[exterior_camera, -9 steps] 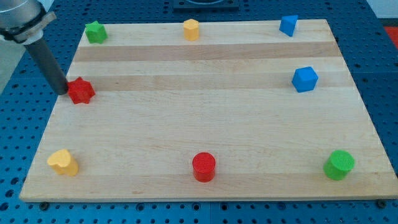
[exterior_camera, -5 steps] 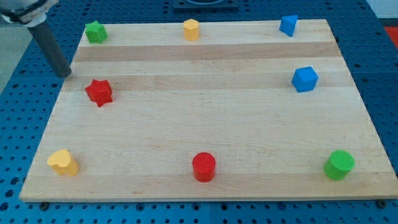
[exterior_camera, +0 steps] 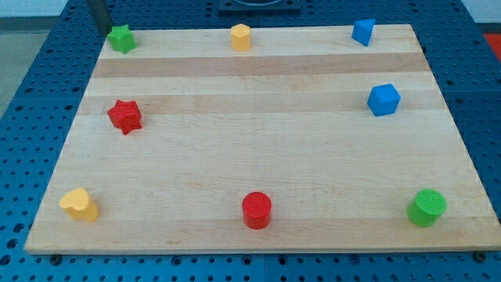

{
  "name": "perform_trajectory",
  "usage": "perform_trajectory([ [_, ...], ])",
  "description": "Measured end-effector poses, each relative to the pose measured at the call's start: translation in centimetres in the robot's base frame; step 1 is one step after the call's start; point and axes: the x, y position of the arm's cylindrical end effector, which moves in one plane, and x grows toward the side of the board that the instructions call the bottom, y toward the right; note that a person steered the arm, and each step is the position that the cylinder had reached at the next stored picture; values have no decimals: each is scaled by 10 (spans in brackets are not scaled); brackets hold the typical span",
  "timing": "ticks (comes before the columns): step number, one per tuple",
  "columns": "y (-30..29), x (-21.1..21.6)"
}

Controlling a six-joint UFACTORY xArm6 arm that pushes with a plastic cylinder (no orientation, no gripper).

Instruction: Slide the green star towards center

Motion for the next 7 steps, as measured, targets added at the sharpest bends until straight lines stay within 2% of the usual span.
perform_trajectory([
  [2, 45, 18],
  [4, 85, 56],
  [6, 93, 106],
  [7, 91, 106],
])
